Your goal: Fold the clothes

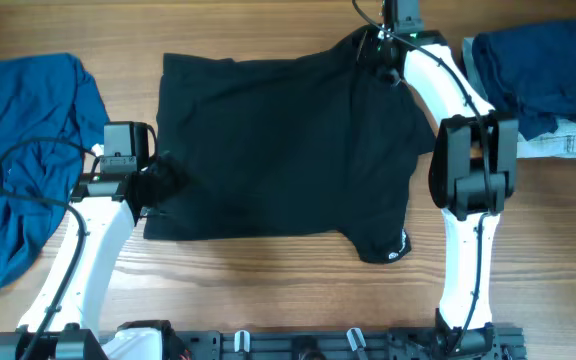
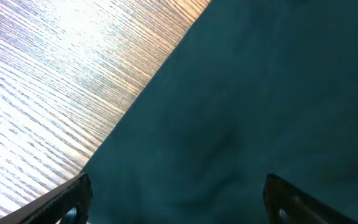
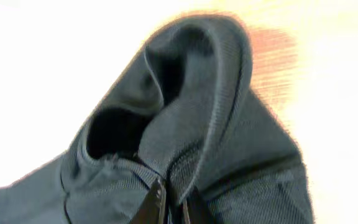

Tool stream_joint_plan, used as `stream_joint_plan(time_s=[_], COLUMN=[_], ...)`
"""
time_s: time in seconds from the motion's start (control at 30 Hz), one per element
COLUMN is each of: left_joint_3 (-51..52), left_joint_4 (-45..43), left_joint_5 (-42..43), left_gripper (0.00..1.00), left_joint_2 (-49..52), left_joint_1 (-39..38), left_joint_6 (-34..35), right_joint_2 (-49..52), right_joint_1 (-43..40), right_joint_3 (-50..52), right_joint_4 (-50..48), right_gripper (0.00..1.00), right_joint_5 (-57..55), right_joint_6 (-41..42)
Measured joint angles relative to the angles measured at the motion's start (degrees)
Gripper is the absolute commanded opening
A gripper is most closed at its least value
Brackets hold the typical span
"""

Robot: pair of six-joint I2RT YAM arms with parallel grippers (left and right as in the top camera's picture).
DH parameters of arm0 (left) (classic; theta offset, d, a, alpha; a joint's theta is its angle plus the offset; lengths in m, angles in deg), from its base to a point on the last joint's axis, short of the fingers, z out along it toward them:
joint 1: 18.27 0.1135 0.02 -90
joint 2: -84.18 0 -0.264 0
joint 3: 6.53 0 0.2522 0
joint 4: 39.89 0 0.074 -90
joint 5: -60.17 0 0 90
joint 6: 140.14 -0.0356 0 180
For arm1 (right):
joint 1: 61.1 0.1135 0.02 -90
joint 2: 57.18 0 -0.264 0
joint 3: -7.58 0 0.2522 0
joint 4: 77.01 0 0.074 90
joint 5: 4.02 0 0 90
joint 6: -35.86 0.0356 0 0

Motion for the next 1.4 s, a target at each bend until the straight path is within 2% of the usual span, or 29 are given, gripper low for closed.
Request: stream_joint_plan(time_s=[0.03,0.07,0.1,0.13,0.17,0.2,0.33,0.4,0.47,0.53,0.57,0.6,0.7,0.77,0.9,1.0,1.07,1.13,1.23,1.27,1.4], left_joint_3=[0.00,0.00,0.00,0.00,0.00,0.00,0.00,0.00,0.00,0.00,0.00,0.00,0.00,0.00,0.00,-0.02,-0.04,-0.13,-0.11,-0.11,-0.13], left_joint_4=[0.00,0.00,-0.02,0.00,0.00,-0.02,-0.13,-0.02,-0.33,-0.44,-0.66,-0.68,0.24,4.85,9.86,12.48,15.37,20.70,22.34,21.90,19.23], left_joint_5=[0.00,0.00,0.00,0.00,0.00,0.00,0.00,-0.02,0.00,0.00,0.00,0.00,0.46,2.40,3.96,4.20,4.42,4.57,4.59,4.57,4.76], left_gripper=[0.88,0.88,0.88,0.88,0.88,0.88,0.89,0.90,0.91,0.94,0.96,1.00,1.00,1.00,1.00,1.00,1.00,1.00,1.00,1.00,1.00], left_joint_2=[0.00,0.00,0.00,0.00,0.00,0.00,0.00,0.00,0.00,0.00,0.07,0.07,0.04,-1.01,-11.72,-21.86,-24.81,-24.02,-18.16,-14.82,-3.76], left_joint_1=[0.00,0.00,0.00,0.00,0.00,0.00,0.00,0.00,0.00,0.00,0.00,0.00,0.00,0.00,0.46,1.31,1.31,1.31,1.33,1.40,1.40], left_joint_6=[0.00,0.00,0.00,0.00,0.00,0.00,0.00,-0.02,-0.15,-0.17,-0.61,-1.36,-2.38,-2.60,-2.51,-1.22,0.07,2.38,4.00,4.33,4.59], right_joint_2=[-0.44,-0.68,-0.72,-0.74,-1.01,-1.38,-9.79,-17.70,-21.57,-21.29,-20.92,-20.81,-20.90,-22.12,-32.24,-41.68,-45.38,-47.65,-49.42,-50.23,-55.91], right_joint_1=[-0.04,-0.02,-0.02,-0.04,-0.09,-0.13,-0.55,-1.70,-3.54,-5.20,-5.42,-5.31,-3.98,-2.82,-1.77,-1.77,-1.79,-1.77,-1.77,-1.66,0.48], right_joint_3=[0.00,0.00,0.00,0.00,0.00,0.00,0.09,-0.02,-0.81,-0.76,-0.02,0.07,0.07,0.07,0.11,0.09,0.66,5.42,19.69,28.83,51.47], right_joint_4=[-1.49,-2.62,-4.48,-5.18,-5.25,-5.07,6.47,15.69,24.13,36.09,38.93,40.41,45.07,47.78,51.74,58.60,62.62,62.75,60.46,57.40,47.01], right_gripper=[0.04,0.23,0.80,0.95,1.00,1.00,1.00,0.99,1.00,1.00,1.00,0.98,0.95,0.95,0.98,1.00,1.00,1.00,1.00,0.99,0.93], right_joint_5=[-0.68,-1.40,-2.40,-3.30,-3.93,-4.35,-5.01,-4.96,-4.02,-2.47,-1.97,-1.66,-1.46,-1.51,-1.53,-1.53,-0.68,1.60,1.90,1.90,1.92], right_joint_6=[-0.20,-0.24,-0.37,-0.83,-1.53,-1.92,-3.30,-3.48,-3.48,-3.19,-3.17,-3.17,-1.77,-0.31,2.75,5.31,6.16,6.60,9.99,12.98,26.08])
